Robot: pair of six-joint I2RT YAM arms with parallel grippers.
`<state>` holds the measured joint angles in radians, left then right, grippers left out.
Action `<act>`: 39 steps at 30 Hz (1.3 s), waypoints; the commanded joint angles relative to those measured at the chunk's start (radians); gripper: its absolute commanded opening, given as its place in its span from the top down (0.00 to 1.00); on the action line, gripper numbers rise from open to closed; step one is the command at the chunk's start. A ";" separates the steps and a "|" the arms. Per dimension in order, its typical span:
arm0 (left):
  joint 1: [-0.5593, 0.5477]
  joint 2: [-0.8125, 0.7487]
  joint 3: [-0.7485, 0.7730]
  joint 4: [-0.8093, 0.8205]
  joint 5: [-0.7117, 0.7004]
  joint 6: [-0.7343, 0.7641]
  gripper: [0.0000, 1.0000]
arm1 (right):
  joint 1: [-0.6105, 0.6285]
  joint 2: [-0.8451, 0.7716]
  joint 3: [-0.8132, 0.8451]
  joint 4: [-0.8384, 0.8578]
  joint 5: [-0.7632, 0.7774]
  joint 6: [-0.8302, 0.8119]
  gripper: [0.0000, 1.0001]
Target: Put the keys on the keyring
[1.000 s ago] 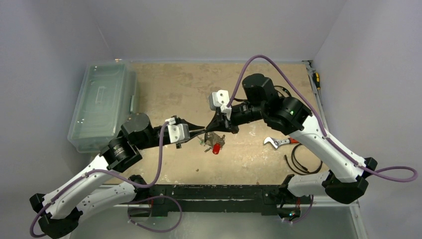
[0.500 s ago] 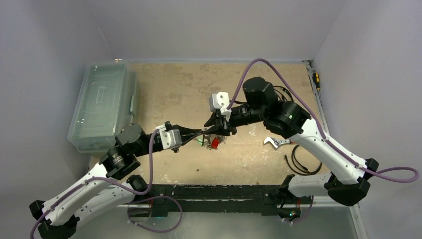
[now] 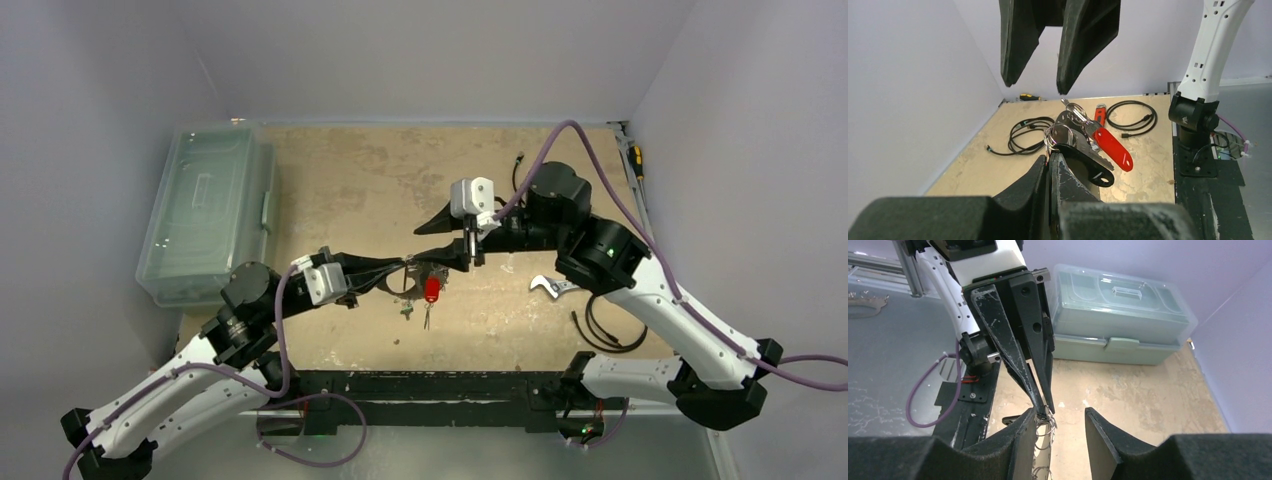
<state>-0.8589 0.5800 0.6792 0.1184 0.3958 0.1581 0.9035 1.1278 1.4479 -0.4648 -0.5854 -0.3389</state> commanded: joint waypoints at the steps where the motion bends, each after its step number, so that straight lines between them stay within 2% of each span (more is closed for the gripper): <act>1: 0.001 -0.016 -0.011 0.134 0.000 -0.042 1.00 | 0.005 0.031 0.020 0.002 -0.008 0.021 0.57; 5: 0.000 -0.019 -0.021 0.152 -0.001 -0.047 1.00 | 0.005 0.068 0.053 -0.061 -0.047 0.009 0.59; 8: 0.001 -0.020 -0.022 0.154 0.001 -0.048 1.00 | 0.004 0.090 0.068 -0.079 -0.048 0.003 0.64; 16: 0.001 -0.021 -0.027 0.140 -0.001 -0.038 1.00 | 0.005 0.125 0.087 -0.093 -0.112 -0.012 1.00; 19: 0.001 -0.013 -0.012 0.097 -0.013 -0.012 1.00 | 0.005 0.133 0.096 -0.114 -0.118 -0.020 1.00; 22: 0.001 0.019 0.040 -0.013 -0.047 0.044 0.99 | 0.005 0.148 0.122 -0.143 -0.059 -0.023 1.00; 25: 0.001 0.035 0.092 -0.106 -0.114 0.077 0.60 | 0.005 0.141 0.114 -0.110 0.046 0.011 1.00; 27: 0.001 0.020 0.100 -0.117 -0.164 0.078 0.29 | 0.005 0.118 0.076 -0.045 0.142 0.070 1.00; 28: 0.001 0.009 0.100 -0.117 -0.185 0.077 0.22 | 0.005 0.112 0.055 -0.009 0.177 0.106 1.00; 32: 0.001 -0.014 0.135 -0.187 -0.265 0.058 0.18 | 0.005 0.094 -0.023 0.130 0.313 0.237 1.00; 36: 0.001 -0.006 0.153 -0.203 -0.284 0.031 0.18 | 0.004 0.032 -0.142 0.294 0.428 0.421 1.00; 39: 0.001 0.012 0.156 -0.187 -0.280 0.004 0.20 | 0.005 0.003 -0.188 0.343 0.556 0.520 1.00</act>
<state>-0.8581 0.5724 0.8005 -0.0704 0.1509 0.2008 0.9031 1.1999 1.2888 -0.3241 -0.2279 -0.0158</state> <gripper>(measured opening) 0.812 0.014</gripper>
